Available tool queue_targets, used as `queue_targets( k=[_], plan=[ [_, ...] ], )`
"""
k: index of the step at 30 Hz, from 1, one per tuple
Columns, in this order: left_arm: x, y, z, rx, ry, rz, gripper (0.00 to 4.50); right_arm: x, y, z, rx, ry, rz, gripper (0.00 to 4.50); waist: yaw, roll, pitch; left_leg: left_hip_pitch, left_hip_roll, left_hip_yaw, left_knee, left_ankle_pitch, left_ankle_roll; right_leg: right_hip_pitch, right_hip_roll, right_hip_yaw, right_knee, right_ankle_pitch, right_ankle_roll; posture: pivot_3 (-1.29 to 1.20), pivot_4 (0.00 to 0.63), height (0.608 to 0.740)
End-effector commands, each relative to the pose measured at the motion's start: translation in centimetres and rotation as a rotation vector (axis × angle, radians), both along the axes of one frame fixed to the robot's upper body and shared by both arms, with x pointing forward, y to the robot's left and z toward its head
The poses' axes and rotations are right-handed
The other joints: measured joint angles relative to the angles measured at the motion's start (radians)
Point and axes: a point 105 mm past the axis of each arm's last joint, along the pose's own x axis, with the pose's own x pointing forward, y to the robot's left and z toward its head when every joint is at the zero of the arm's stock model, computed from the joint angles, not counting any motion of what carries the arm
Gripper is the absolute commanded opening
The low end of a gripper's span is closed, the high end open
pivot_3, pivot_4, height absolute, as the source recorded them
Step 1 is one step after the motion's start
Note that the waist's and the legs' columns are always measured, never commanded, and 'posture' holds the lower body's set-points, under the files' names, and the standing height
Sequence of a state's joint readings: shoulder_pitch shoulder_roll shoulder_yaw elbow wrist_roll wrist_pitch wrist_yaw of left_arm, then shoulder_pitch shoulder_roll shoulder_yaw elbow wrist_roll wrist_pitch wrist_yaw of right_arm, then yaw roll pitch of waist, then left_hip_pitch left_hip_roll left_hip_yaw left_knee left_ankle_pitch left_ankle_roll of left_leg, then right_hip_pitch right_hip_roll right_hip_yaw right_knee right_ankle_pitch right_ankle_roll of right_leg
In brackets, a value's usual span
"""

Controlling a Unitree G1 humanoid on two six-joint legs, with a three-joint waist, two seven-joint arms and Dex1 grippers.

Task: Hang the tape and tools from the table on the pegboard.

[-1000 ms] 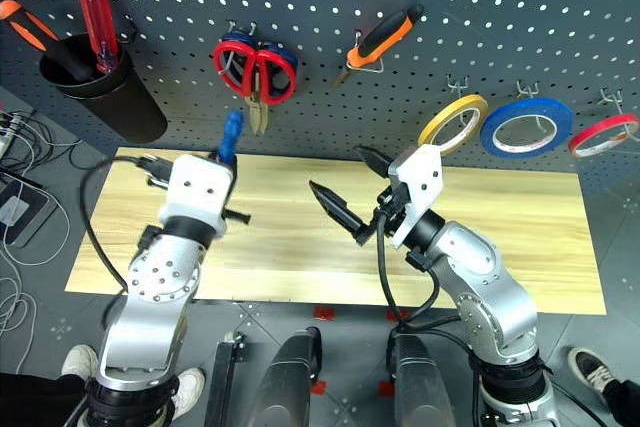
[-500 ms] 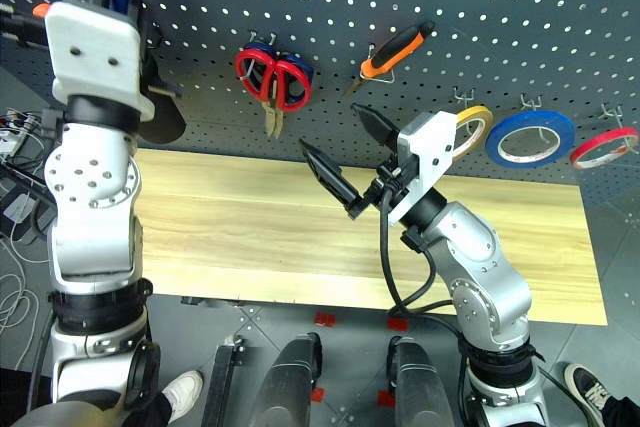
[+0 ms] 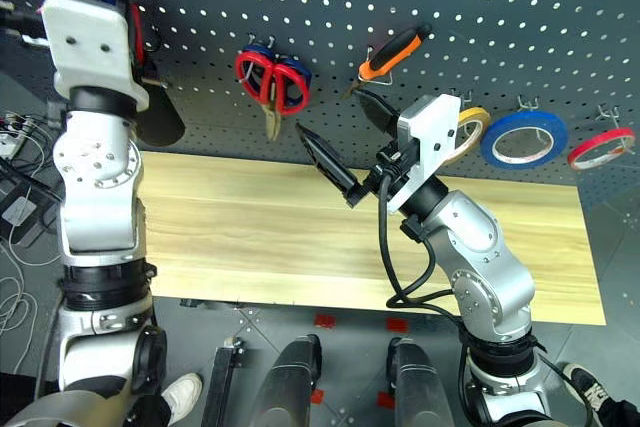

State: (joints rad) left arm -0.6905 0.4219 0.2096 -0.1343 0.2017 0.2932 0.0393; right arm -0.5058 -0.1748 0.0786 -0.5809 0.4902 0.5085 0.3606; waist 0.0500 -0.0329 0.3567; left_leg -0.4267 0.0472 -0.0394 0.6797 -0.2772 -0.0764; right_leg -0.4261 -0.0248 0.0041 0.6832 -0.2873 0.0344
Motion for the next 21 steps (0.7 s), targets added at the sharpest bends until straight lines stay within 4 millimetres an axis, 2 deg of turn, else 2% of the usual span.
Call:
queue_targets(
  k=[1, 3, 7, 15, 16, 21],
  plan=[
    [-1.6, 0.8, 0.5, -0.079, -0.036, 0.037, 0.53, -0.7, 0.1, 0.6, 0.01, -0.04, 0.007, 4.5, 0.0, -0.002, -0.002, 0.0, 0.0, 0.0, 0.0, 0.0, 0.0, 0.0, 0.0, 0.0, 0.001, 0.0, 0.0, 0.14, 0.257, 0.74],
    [-1.7, 1.0, 0.0, -0.111, -0.018, 0.053, 0.53, -0.7, 0.0, 0.5, 0.006, -0.041, 0.002, 4.5, 0.002, -0.005, -0.006, 0.0, 0.0, -0.001, 0.0, 0.0, 0.0, 0.0, 0.0, 0.0, 0.001, 0.0, 0.0, 0.15, 0.256, 0.74],
    [-2.0, 1.8, -0.9, -0.159, 0.012, 0.078, 1.85, -0.5, -0.1, 0.4, -0.001, -0.041, -0.004, 4.5, 0.002, -0.005, -0.012, 0.0, 0.0, 0.0, 0.0, 0.0, 0.0, 0.0, 0.0, 0.0, 0.001, 0.0, 0.0, 0.15, 0.254, 0.74],
    [-1.7, 1.2, -1.1, -0.189, 0.032, 0.036, 4.29, -0.5, -0.1, 0.2, -0.009, -0.039, 0.0, 4.5, 0.004, -0.007, -0.027, 0.0, 0.0, -0.001, 0.001, 0.0, 0.0, 0.0, 0.0, 0.0, 0.006, 0.0, 0.0, 0.15, 0.247, 0.74],
    [-1.5, 0.9, -1.3, -0.183, 0.052, 0.016, 4.47, -0.5, -0.2, 0.1, -0.011, -0.038, -0.001, 4.5, 0.004, -0.007, -0.029, 0.0, 0.0, -0.001, 0.001, 0.0, 0.0, 0.0, 0.0, 0.0, 0.006, 0.0, 0.0, 0.15, 0.246, 0.74],
    [-1.3, -0.3, -2.1, -0.167, 0.097, -0.042, 4.47, -0.4, -0.5, -0.1, -0.026, -0.036, -0.014, 4.5, 0.004, -0.007, -0.032, 0.0, 0.0, -0.001, 0.001, 0.0, 0.0, 0.0, 0.0, 0.0, 0.006, 0.0, 0.0, 0.14, 0.245, 0.74]
  ],
)
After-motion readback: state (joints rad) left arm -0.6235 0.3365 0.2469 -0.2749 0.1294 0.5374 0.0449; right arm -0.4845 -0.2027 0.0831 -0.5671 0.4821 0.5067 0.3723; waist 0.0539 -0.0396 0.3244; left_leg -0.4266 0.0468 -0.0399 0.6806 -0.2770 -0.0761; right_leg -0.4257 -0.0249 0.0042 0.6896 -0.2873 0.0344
